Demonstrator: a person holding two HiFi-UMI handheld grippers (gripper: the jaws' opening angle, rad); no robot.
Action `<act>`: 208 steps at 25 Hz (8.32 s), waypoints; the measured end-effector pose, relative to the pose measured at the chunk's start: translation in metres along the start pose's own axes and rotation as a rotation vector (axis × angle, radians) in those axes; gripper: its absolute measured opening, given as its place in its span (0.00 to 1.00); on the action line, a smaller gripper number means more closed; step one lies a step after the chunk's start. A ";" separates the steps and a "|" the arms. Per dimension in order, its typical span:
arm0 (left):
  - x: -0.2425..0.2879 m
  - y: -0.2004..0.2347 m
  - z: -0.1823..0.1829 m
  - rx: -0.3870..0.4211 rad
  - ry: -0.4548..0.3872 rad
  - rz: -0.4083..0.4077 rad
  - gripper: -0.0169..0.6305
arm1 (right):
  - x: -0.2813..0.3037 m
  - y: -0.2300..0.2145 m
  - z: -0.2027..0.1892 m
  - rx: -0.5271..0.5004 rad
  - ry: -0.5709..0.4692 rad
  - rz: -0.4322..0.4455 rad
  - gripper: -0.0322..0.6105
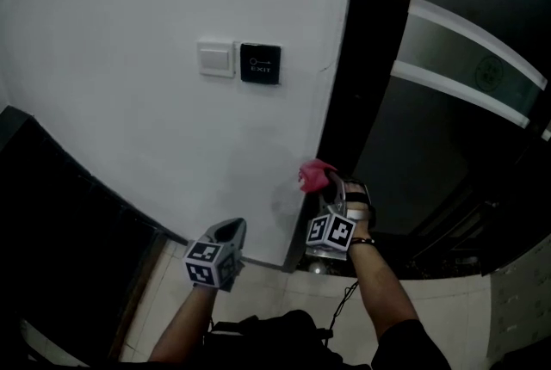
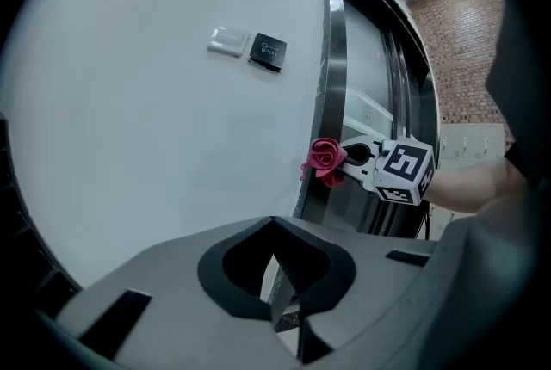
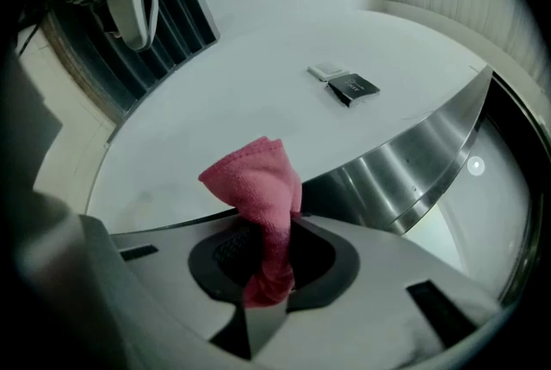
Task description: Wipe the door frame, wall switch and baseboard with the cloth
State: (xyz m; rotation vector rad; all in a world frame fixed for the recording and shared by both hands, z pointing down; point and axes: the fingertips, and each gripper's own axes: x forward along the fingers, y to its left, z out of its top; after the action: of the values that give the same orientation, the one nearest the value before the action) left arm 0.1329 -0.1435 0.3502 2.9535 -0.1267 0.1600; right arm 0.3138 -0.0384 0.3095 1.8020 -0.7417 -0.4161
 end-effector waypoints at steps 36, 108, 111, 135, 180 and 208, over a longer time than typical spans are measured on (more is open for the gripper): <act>0.000 0.015 -0.010 -0.031 0.016 0.025 0.01 | 0.009 0.109 -0.046 0.005 0.100 0.243 0.15; 0.090 -0.255 -0.051 -0.037 -0.027 0.031 0.01 | -0.136 -0.123 -0.179 0.342 -0.554 0.312 0.15; 0.092 -0.241 -0.032 -0.007 -0.059 0.077 0.01 | -0.114 -0.147 -0.144 0.219 -0.663 0.254 0.15; 0.083 -0.192 0.008 0.034 -0.159 0.596 0.01 | 0.001 -0.293 0.035 0.001 -1.207 -0.028 0.15; 0.101 -0.183 -0.029 -0.044 -0.080 0.581 0.01 | 0.027 -0.068 -0.042 -0.114 -1.077 0.217 0.15; 0.089 -0.192 -0.040 -0.056 -0.045 0.621 0.01 | 0.038 0.027 -0.077 -0.218 -1.001 0.397 0.15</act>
State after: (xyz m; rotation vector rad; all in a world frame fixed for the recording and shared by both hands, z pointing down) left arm 0.2349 0.0449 0.3656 2.7590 -1.0290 0.1650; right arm 0.3813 -0.0142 0.3648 1.1215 -1.6245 -1.1009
